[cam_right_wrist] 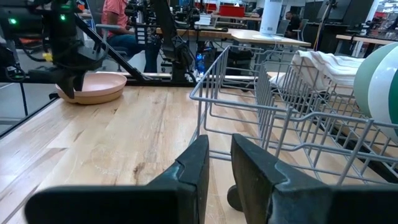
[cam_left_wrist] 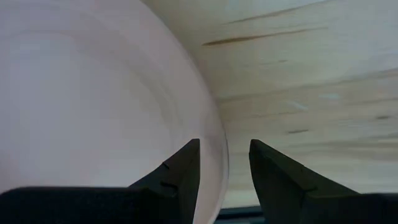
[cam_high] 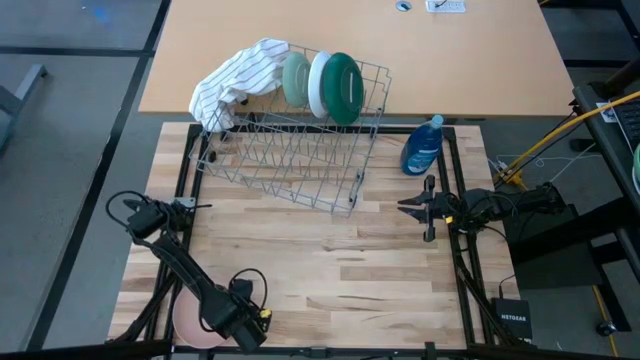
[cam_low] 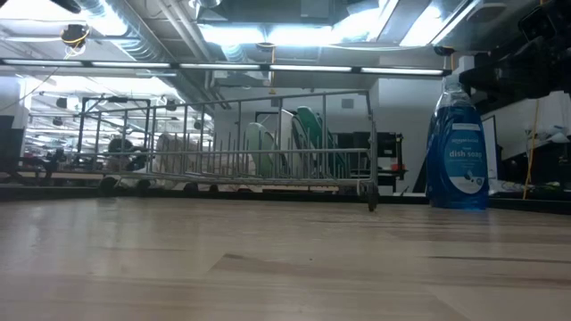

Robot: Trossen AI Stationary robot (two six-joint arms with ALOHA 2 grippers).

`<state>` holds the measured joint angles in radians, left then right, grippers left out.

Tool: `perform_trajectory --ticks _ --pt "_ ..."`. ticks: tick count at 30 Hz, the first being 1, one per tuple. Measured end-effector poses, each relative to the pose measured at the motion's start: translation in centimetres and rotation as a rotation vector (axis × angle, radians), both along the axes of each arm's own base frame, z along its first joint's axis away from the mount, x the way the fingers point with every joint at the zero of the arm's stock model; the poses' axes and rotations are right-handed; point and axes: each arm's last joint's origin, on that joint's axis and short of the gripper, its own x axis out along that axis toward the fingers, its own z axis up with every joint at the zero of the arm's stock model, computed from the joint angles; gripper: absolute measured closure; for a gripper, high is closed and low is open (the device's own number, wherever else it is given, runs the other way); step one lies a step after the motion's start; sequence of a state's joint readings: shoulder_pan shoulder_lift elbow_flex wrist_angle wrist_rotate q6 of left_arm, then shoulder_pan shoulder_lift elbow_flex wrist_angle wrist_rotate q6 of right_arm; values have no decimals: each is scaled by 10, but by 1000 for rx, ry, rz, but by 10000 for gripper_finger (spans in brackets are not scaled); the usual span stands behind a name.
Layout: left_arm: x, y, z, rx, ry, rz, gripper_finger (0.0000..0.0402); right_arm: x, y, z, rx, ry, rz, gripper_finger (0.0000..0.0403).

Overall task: Sort dishes
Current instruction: Put the light pink plate into the dish rack

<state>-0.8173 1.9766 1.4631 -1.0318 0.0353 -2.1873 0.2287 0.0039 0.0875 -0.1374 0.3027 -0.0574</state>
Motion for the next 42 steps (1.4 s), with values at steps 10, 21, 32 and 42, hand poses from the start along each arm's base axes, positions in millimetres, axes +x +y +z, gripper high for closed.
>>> perform_trajectory --ticks 10,21,32,42 --pt "0 0 -1 2 7 -4 273 0 0 0 0 0 0 331" --pt "-2 2 -1 21 27 -23 280 0 0 0 0 0 0 331" --pt "-2 2 -1 15 26 -110 392 0 0 0 0 0 0 331" --pt "-4 4 10 -2 -4 -159 398 0 0 0 0 0 0 331"
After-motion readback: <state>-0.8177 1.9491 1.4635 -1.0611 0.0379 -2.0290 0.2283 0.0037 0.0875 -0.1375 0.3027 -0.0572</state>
